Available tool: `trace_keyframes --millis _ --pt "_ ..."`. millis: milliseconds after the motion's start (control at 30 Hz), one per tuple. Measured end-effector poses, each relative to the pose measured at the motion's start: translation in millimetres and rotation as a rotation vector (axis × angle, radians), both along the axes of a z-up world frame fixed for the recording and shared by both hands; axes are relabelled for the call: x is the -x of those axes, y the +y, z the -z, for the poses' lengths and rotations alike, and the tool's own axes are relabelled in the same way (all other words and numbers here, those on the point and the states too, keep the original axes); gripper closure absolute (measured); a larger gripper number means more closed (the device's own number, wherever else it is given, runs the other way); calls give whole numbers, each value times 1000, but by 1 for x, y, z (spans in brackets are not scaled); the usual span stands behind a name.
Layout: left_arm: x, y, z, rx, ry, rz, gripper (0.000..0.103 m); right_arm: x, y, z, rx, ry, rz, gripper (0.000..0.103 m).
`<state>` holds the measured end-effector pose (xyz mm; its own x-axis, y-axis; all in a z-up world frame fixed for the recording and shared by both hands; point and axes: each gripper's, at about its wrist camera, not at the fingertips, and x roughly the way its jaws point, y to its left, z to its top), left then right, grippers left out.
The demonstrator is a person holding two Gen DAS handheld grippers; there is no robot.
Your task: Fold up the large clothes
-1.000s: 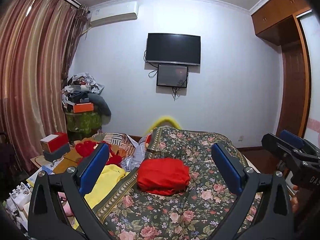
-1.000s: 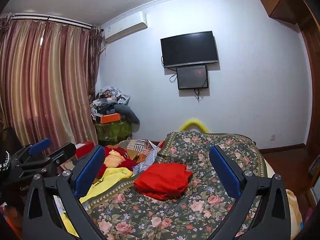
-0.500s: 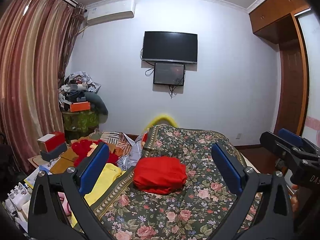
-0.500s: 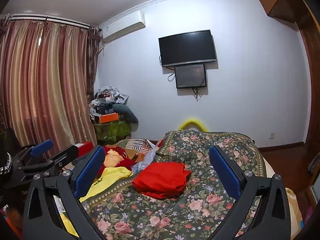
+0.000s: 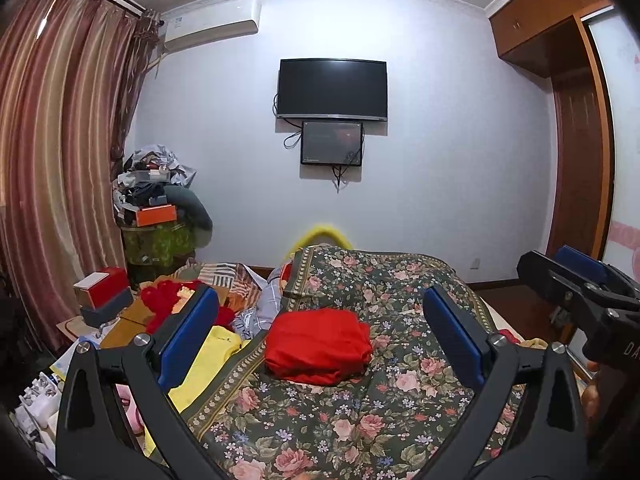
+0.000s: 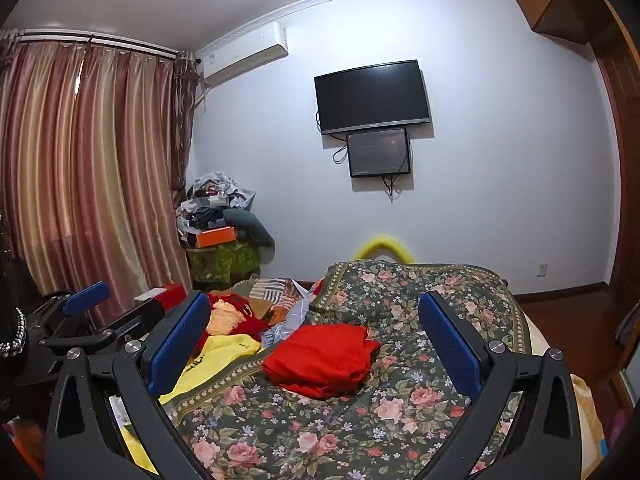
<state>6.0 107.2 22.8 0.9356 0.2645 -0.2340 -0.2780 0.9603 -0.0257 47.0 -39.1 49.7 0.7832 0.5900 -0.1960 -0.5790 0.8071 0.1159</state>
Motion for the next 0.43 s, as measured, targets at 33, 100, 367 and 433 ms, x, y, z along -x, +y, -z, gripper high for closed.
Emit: trace_keyframes --millis 33,100,367,433 --pt "0 0 1 2 0 1 0 0 0 0 -1 0 1 0" --pt "0 1 1 6 -1 -1 0 0 -1 0 0 0 2 0" --pt "1 2 1 12 -2 7 0 -1 0 1 7 1 7 0" --pt "1 3 1 14 -1 8 0 -1 0 0 8 2 7 0"
